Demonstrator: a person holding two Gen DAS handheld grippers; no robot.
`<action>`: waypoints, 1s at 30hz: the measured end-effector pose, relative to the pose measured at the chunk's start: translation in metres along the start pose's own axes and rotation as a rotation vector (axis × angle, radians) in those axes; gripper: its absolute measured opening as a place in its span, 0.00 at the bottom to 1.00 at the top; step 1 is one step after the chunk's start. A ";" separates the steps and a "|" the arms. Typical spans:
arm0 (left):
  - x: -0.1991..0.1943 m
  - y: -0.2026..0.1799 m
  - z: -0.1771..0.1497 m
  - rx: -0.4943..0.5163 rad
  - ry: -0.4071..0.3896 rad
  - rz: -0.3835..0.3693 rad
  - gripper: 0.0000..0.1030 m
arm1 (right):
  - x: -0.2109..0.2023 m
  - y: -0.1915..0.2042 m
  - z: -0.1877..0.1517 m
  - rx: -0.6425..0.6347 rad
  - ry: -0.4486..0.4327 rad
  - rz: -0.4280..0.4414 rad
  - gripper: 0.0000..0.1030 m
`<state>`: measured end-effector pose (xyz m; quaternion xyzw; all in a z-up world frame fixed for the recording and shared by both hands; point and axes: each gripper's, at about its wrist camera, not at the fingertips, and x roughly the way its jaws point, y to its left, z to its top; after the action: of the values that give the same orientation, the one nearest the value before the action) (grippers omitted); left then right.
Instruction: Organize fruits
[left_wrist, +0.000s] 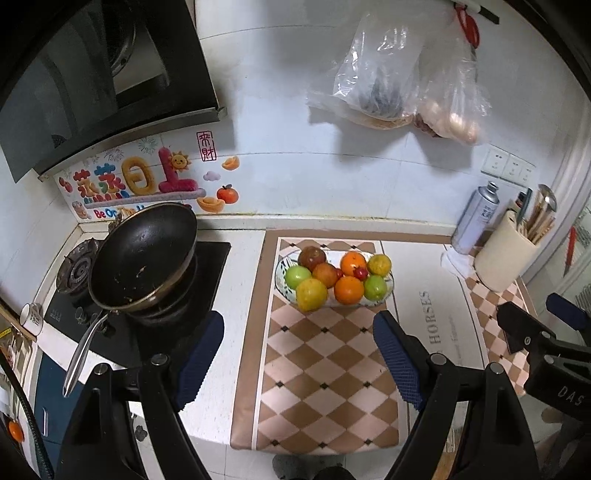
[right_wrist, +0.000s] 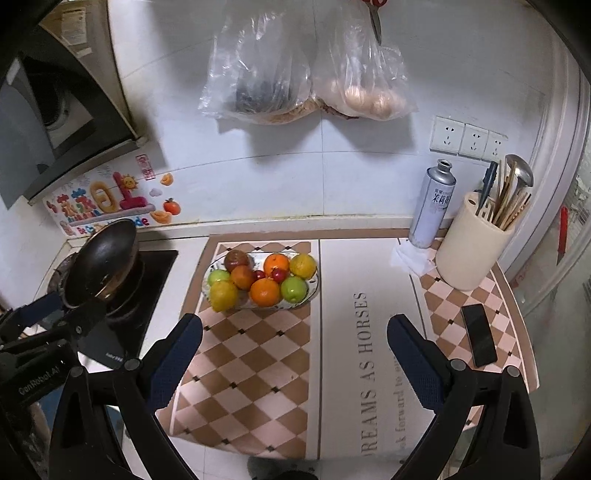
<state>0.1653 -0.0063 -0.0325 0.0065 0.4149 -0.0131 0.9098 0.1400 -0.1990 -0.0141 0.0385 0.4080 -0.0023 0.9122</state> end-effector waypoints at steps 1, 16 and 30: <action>0.006 -0.001 0.004 0.001 0.003 0.005 0.80 | 0.006 -0.001 0.004 0.001 0.006 -0.006 0.99; 0.071 -0.008 0.026 0.001 0.072 0.066 0.80 | 0.078 -0.009 0.025 -0.003 0.085 -0.028 0.99; 0.093 -0.015 0.027 0.002 0.104 0.067 0.97 | 0.096 -0.016 0.027 -0.012 0.118 -0.029 0.99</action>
<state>0.2464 -0.0237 -0.0847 0.0220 0.4612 0.0172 0.8869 0.2230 -0.2141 -0.0687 0.0271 0.4614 -0.0107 0.8867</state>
